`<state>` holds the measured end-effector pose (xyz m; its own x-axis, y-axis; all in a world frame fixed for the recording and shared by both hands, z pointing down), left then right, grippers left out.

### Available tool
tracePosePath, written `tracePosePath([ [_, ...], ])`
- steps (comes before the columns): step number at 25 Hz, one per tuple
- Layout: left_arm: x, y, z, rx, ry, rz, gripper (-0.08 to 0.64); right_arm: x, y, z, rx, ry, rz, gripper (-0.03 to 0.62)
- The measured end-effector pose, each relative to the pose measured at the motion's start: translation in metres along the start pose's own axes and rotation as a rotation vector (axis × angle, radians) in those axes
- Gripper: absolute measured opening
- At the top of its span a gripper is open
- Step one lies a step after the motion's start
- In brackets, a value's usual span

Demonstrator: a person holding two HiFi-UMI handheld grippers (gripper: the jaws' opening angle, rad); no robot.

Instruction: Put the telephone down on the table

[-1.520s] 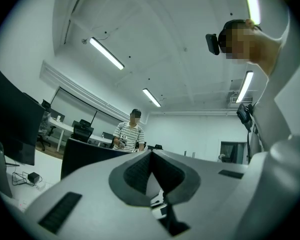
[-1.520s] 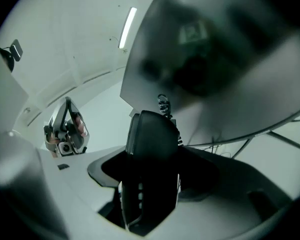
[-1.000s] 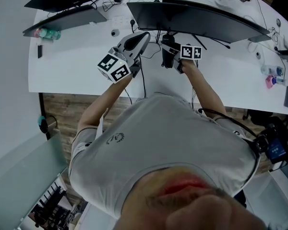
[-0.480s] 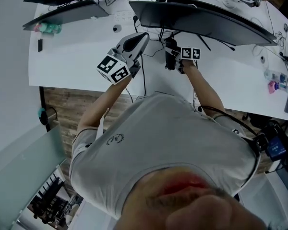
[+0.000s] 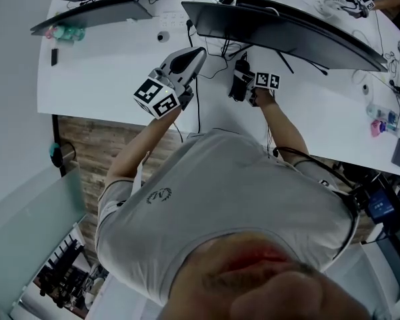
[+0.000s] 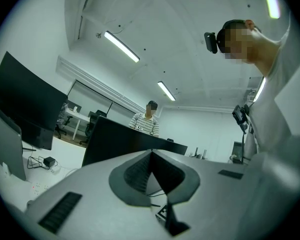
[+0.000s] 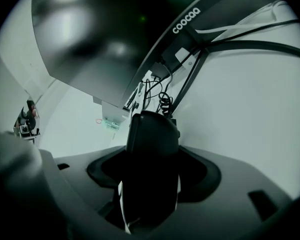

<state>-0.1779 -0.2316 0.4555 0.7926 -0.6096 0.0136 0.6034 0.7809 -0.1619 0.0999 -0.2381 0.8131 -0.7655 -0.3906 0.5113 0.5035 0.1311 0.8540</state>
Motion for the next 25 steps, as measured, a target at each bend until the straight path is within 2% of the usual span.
tracePosePath([
  [5,-0.003,-0.008,0.002,-0.004,-0.009,-0.021,0.009,0.009,0.022,0.0,0.026,-0.002,-0.033,0.299],
  [13,-0.001,-0.011,0.003,-0.004,-0.003,-0.024,0.009,0.016,0.017,-0.006,-0.041,-0.037,-0.026,0.299],
  [25,-0.004,-0.012,0.005,-0.02,0.0,-0.019,0.009,0.017,0.009,-0.003,-0.066,-0.038,0.089,0.301],
])
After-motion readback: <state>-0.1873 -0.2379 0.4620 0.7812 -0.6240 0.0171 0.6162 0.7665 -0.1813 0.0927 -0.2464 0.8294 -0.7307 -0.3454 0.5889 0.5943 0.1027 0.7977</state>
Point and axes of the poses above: the fingertips, and each gripper's own axes: x forward along the fingers, y to its right, z out of its underside, the point moved 10 cm from there along -x, backward along the fingers, and after that the axes turned 13 degrees about x, right-handed, at the moved point
